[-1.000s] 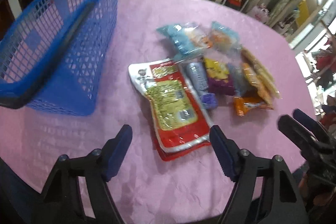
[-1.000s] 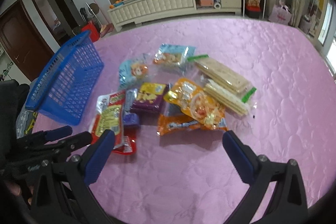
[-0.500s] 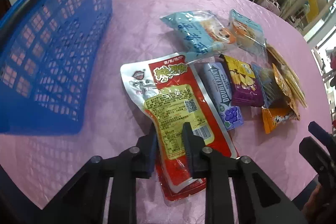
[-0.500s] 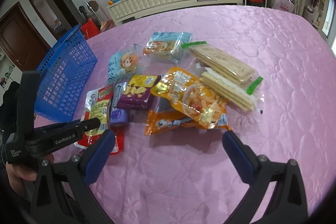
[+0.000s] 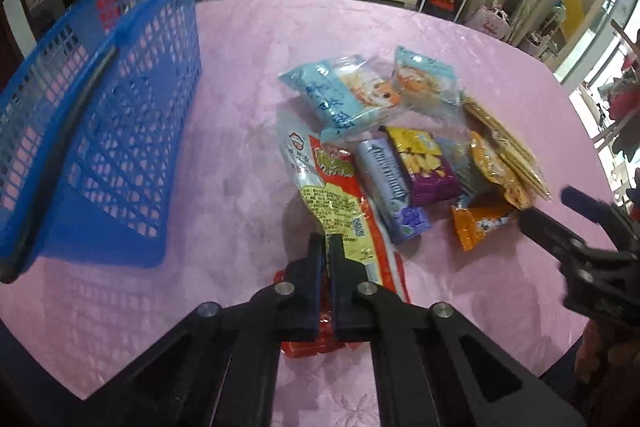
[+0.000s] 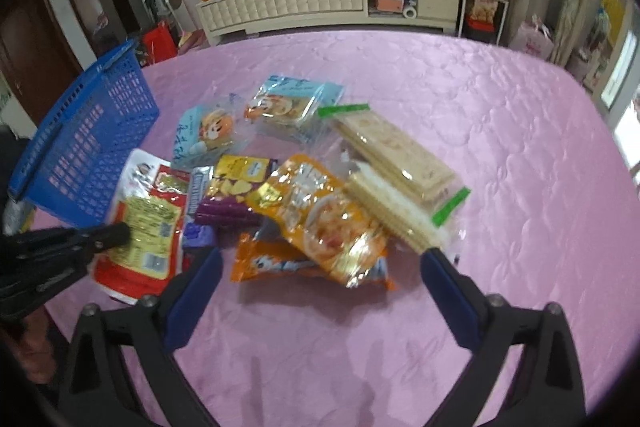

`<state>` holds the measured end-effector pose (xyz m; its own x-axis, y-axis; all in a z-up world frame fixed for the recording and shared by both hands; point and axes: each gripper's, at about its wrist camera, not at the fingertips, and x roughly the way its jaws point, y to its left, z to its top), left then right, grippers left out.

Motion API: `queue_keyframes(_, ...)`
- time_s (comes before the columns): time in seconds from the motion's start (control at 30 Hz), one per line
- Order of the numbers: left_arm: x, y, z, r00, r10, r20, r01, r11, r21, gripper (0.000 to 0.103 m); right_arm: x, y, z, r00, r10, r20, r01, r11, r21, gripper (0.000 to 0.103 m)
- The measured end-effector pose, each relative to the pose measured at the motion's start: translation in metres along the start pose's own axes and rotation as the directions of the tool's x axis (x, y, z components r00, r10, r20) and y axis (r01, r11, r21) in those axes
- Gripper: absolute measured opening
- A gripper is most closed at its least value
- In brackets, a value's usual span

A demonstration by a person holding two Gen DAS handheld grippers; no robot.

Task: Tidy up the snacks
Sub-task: 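Reach the left tool to the large red snack pack and close on it, then lift the red pack with the left tool while the right tool grasps a brown snack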

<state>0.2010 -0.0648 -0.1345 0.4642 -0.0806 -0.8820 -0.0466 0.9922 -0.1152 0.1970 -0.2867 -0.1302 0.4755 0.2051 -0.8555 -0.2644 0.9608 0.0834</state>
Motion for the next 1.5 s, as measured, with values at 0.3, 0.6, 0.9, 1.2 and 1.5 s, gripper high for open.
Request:
queue_keyframes(0.3,-0.013,-0.001,0.0,0.999,-0.034,0.039,0.034,0.999,0.006,0.001,0.021,0.024,0.01,0.998,-0.061,-0.017,0.058,0.986,-0.156,0.063)
queue_keyframes(0.6,-0.024,-0.007,0.001,0.996,-0.05,0.076,0.049,0.999,0.021,0.001,0.026,0.021,0.011,0.999,-0.042,-0.03,0.036,0.988,-0.153,0.015)
queue_keyframes(0.9,-0.072,-0.007,0.005,0.981,-0.091,0.171,0.082,0.995,0.056,0.0,-0.019,0.03,0.02,0.998,0.062,0.028,-0.06,0.997,-0.056,0.005)
queue_keyframes(1.2,-0.139,0.007,0.01,0.945,-0.123,0.302,0.097,0.99,0.097,0.0,-0.07,0.065,0.035,0.985,0.132,0.115,-0.129,0.991,-0.026,0.005)
queue_keyframes(1.5,-0.18,0.054,0.016,0.926,-0.07,0.371,0.05,0.997,0.063,0.0,-0.099,0.11,0.064,0.956,0.215,0.199,-0.206,0.976,-0.064,0.005)
